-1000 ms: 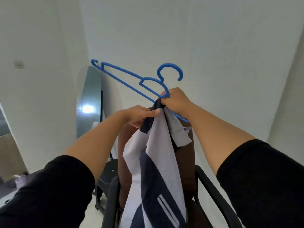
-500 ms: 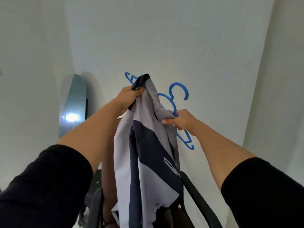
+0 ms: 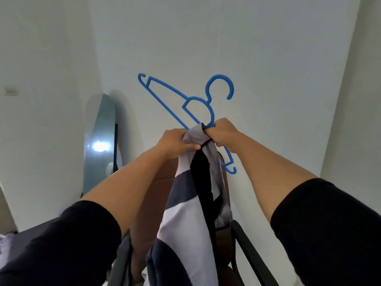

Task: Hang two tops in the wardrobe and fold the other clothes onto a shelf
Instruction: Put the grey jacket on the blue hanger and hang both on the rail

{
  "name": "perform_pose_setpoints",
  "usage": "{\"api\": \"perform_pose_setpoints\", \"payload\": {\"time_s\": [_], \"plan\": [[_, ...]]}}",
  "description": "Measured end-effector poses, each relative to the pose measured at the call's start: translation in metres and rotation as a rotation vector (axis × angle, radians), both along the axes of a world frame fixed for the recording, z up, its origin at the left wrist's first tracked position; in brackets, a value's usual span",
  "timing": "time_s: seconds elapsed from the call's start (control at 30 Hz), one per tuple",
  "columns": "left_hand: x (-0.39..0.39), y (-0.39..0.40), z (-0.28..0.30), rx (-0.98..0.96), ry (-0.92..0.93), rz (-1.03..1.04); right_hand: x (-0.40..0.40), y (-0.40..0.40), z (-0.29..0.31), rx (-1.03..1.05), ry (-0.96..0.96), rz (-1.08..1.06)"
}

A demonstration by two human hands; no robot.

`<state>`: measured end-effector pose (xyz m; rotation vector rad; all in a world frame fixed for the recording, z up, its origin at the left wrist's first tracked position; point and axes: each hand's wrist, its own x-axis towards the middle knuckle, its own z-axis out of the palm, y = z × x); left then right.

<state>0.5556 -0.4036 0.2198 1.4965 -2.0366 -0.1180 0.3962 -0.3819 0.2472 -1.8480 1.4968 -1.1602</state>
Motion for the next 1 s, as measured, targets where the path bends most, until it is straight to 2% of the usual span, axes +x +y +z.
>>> {"api": "perform_pose_setpoints", "payload": {"time_s": [0.13, 0.3, 0.43, 0.5, 0.53, 0.67, 0.73, 0.9, 1.0], "plan": [[-0.014, -0.003, -0.004, -0.035, 0.024, 0.007, -0.004, -0.009, -0.003, 0.010, 0.006, -0.021], [-0.004, -0.006, 0.006, 0.077, 0.346, -0.110, -0.018, -0.013, -0.010, 0.034, -0.072, 0.045], [0.014, -0.005, 0.018, 0.110, 0.618, -0.208, -0.021, -0.019, -0.036, 0.136, 0.024, 0.085], [0.027, -0.003, 0.022, 0.140, 0.688, -0.236, -0.016, -0.022, -0.047, 0.150, 0.049, 0.086], [0.034, -0.003, 0.023, 0.149, 0.687, -0.236, -0.013, -0.023, -0.048, 0.138, 0.050, 0.080], [0.065, -0.001, 0.021, 0.047, 0.410, -0.068, -0.003, -0.030, -0.031, 0.044, -0.002, -0.039], [0.072, 0.003, 0.019, 0.016, 0.339, -0.081, 0.000, -0.033, -0.012, -0.022, -0.062, -0.076], [0.057, 0.006, 0.039, -0.032, -0.029, -0.154, 0.009, -0.033, 0.038, -0.218, -0.029, -0.109], [0.033, 0.007, 0.055, -0.017, 0.046, -0.165, 0.015, -0.029, 0.056, -0.286, -0.036, -0.099]]}}
